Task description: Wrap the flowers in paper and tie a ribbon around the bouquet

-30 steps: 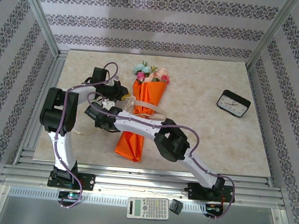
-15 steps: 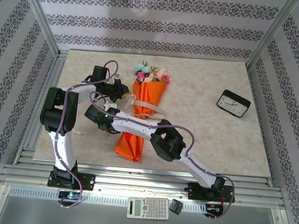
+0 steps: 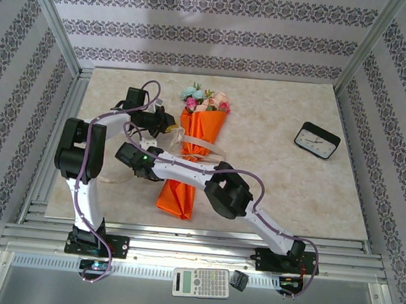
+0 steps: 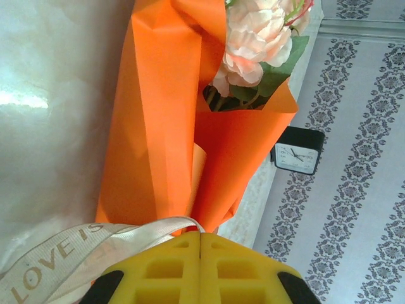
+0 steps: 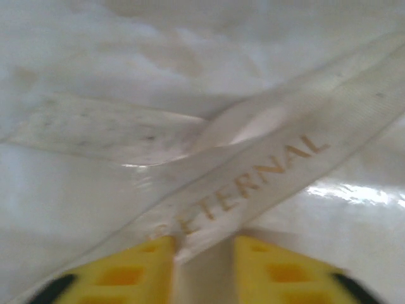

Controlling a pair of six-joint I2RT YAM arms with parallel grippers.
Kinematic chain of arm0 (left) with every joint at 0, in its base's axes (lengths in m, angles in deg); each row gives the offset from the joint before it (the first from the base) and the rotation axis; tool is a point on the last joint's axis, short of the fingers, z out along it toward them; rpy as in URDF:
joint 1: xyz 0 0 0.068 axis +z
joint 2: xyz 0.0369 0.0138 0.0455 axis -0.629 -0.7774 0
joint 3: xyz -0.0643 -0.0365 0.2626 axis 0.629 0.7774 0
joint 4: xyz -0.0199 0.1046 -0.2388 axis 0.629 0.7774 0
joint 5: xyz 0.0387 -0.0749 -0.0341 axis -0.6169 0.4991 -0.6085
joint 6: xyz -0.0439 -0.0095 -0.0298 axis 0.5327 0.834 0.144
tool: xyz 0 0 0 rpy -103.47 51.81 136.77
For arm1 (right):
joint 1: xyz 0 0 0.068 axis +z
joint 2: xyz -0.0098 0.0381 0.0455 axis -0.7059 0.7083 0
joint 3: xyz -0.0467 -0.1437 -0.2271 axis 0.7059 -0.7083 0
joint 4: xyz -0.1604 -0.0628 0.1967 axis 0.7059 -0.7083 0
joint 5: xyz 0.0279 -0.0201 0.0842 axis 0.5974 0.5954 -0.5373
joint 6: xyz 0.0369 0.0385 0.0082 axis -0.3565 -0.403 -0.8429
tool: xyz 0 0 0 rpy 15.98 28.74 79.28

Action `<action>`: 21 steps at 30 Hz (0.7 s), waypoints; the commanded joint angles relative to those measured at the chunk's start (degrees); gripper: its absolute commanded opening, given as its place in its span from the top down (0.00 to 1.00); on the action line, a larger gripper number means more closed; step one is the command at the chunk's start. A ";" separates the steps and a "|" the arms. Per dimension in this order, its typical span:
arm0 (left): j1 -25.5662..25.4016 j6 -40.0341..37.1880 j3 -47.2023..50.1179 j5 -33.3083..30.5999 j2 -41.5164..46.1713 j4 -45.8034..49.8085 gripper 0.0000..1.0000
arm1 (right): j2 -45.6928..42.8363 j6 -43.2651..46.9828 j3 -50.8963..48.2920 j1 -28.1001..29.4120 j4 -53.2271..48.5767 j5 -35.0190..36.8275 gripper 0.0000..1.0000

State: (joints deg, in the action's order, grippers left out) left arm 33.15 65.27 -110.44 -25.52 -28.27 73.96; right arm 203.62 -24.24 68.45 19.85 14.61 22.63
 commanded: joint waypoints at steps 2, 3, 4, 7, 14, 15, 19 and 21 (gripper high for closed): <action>0.73 -2.47 -2.68 1.41 -2.60 2.71 1.00 | -1.57 5.37 2.59 2.40 2.17 4.24 0.51; 0.96 -2.40 -2.98 1.71 -3.09 2.74 1.00 | -0.64 5.38 3.74 2.49 1.02 4.26 0.49; 1.22 -2.34 -3.27 2.03 -3.62 2.76 1.00 | 0.49 4.96 4.91 2.65 -0.12 4.31 0.48; 1.76 -3.66 -4.90 2.99 -5.22 4.77 1.00 | 2.58 4.30 6.25 2.58 -1.56 4.77 0.45; 2.02 -5.22 -5.78 3.20 -6.34 6.78 1.00 | 9.21 4.72 13.55 2.39 -5.53 4.82 0.40; 2.03 -5.27 -5.78 3.20 -6.23 6.76 1.00 | 9.91 4.35 14.30 2.42 -6.44 4.74 0.39; 1.99 -5.00 -6.30 3.40 -6.30 6.70 1.00 | 12.49 3.99 16.14 2.39 -9.14 4.91 0.40; 2.03 -4.97 -6.48 3.37 -6.34 6.73 1.00 | 13.35 4.50 16.62 2.18 -9.51 4.37 0.46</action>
State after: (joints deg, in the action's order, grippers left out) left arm 35.09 61.55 -115.32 -23.58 -34.44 79.14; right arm 213.31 -20.81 84.19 22.01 9.82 27.43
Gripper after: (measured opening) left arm 0.046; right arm 0.568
